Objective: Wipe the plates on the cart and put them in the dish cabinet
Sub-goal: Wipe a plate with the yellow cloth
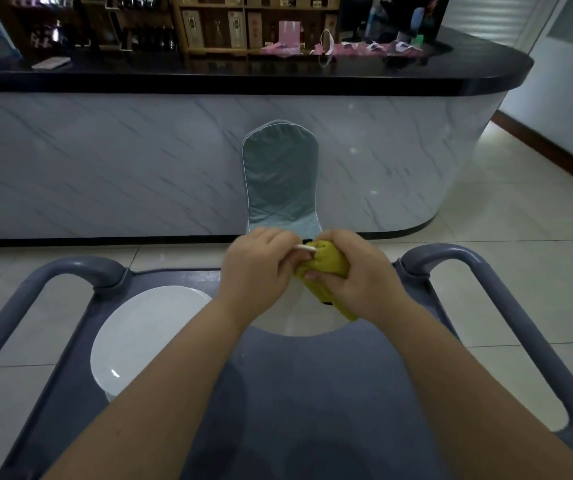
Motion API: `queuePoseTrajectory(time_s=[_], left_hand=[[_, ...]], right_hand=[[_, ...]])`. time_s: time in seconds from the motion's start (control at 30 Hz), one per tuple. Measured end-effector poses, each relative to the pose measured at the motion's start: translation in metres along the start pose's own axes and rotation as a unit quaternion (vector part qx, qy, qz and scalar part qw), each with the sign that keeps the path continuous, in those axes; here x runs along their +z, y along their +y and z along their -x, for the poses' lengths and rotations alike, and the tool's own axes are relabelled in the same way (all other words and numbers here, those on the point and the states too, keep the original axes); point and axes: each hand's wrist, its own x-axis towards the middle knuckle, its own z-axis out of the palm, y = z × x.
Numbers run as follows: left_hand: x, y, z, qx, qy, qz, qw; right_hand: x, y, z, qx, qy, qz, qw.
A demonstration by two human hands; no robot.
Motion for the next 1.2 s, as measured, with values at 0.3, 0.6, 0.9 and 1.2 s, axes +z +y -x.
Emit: queuePoseTrajectory(time_s=[0.3,0.6,0.9,1.2], left_hand=[[-0.003,-0.02,0.035,-0.425,0.102,0.253,0.863],[0.003,0.004,-0.002,0.007,-0.022,-0.009,1.0],[-0.002,0.005,0.035,-0.468,0.145,0.287,0.823],[-0.005,0.009,-0.005,0.004,0.043,-0.015,0.999]], right_hand=[[0.018,0.014,0.03,0.252,0.098,-0.203,0.941],[0.011,0.004,0.008,0.063,0.013,-0.044,0.997],[0.003,0.021,0.02,0.229,0.097,-0.212,0.945],[-0.001,-0.008,-0.004,-0.007,0.025,-0.01,1.0]])
